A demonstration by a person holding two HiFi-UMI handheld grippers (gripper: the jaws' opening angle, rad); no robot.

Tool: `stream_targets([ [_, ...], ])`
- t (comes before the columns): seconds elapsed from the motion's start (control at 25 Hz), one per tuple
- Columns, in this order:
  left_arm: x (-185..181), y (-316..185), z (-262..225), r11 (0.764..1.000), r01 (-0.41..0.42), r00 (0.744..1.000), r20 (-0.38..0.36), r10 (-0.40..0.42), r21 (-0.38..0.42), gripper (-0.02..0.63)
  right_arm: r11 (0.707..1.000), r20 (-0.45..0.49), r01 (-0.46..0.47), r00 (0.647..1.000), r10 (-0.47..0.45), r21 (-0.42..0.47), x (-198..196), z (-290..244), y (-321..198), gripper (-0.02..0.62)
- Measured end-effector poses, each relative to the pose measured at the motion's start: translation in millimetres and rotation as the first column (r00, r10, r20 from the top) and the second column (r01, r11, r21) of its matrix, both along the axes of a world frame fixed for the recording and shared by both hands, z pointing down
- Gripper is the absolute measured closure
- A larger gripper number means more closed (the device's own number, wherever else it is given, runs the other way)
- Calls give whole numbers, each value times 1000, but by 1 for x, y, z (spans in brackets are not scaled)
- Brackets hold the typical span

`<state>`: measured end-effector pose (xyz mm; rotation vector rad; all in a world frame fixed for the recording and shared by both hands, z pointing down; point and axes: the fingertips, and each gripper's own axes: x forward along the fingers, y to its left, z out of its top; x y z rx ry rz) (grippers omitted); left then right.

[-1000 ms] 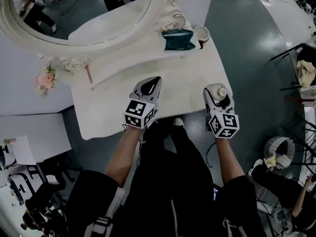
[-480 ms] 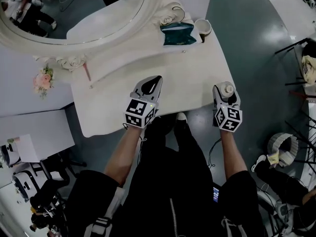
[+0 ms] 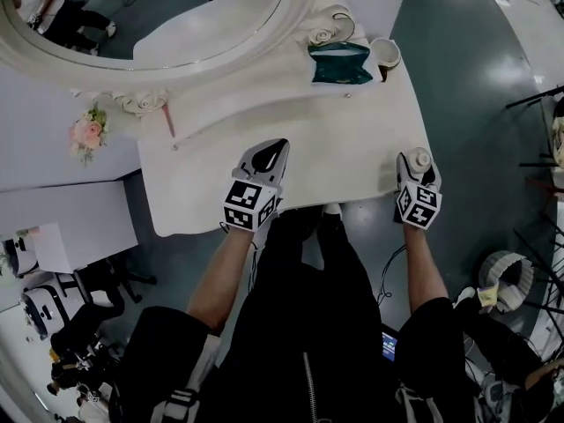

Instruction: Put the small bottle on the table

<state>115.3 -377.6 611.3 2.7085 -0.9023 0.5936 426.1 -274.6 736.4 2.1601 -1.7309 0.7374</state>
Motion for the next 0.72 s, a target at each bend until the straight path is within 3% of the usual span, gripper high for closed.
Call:
stream_targets([
  [0.72,-58,-15,-13,998,63,998,-9,-64,-6,604,993,-40,-49,998,45,-108,-4,26,-2,264],
])
